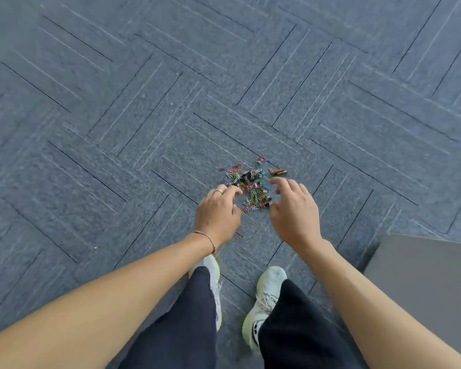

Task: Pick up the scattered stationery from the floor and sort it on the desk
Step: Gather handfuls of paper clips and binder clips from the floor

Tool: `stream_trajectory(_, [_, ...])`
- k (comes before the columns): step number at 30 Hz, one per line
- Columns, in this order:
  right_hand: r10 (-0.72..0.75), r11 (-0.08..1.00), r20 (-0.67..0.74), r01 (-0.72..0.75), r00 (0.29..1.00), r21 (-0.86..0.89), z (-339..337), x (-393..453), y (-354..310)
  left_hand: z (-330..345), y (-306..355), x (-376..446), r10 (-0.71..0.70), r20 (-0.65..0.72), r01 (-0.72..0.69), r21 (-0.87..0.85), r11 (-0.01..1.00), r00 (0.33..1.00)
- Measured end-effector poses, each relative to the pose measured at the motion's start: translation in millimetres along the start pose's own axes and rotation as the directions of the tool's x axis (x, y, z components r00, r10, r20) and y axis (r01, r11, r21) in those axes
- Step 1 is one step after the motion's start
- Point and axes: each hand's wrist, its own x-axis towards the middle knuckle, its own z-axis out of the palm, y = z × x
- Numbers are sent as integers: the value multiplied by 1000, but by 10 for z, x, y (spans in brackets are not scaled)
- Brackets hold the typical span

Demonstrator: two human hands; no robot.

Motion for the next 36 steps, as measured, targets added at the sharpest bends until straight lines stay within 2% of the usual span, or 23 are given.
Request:
stream_trajectory(6, [5,999,115,0,993,-49,1305,595,658,1073,-843,768,16,38,-20,107,994,999])
stream_trajectory(10, [45,997,155,-36,987,-65,1841,1093,1153,1566,-1224,1355,68,54,-78,208,975,996])
stream_trajectory(14, [163,983,140,-149,977,-102,2122,1505,1715,1957,-1271,1968,168,89,-186,273,944,982])
stream_trajectory(17, [196,971,131,-174,972,-165,2231,1706,2090,2185,-1100,2387,255,145,-288,294,911,956])
stream_trajectory(24, [97,939,247,-6,964,-344,2450,2058,2460,2554,-801,2886,346,182,-390,358,848,920])
stream_trajectory(27, [19,915,204,65,979,-397,2457,2122,2389,2594,-813,2884,361,203,-414,396,820,910])
stream_trajectory(29, [-47,928,165,105,985,-357,2497,2130,2303,2593,-858,2848,338,202,-392,398,829,919])
stream_trajectory(33, [-144,933,270,222,952,-285,2728,2094,2061,2601,-992,2791,276,214,-341,397,852,937])
stream_trajectory(36, [-174,919,260,252,950,-304,2873,2142,1996,2575,-1039,2804,266,199,-324,376,868,943])
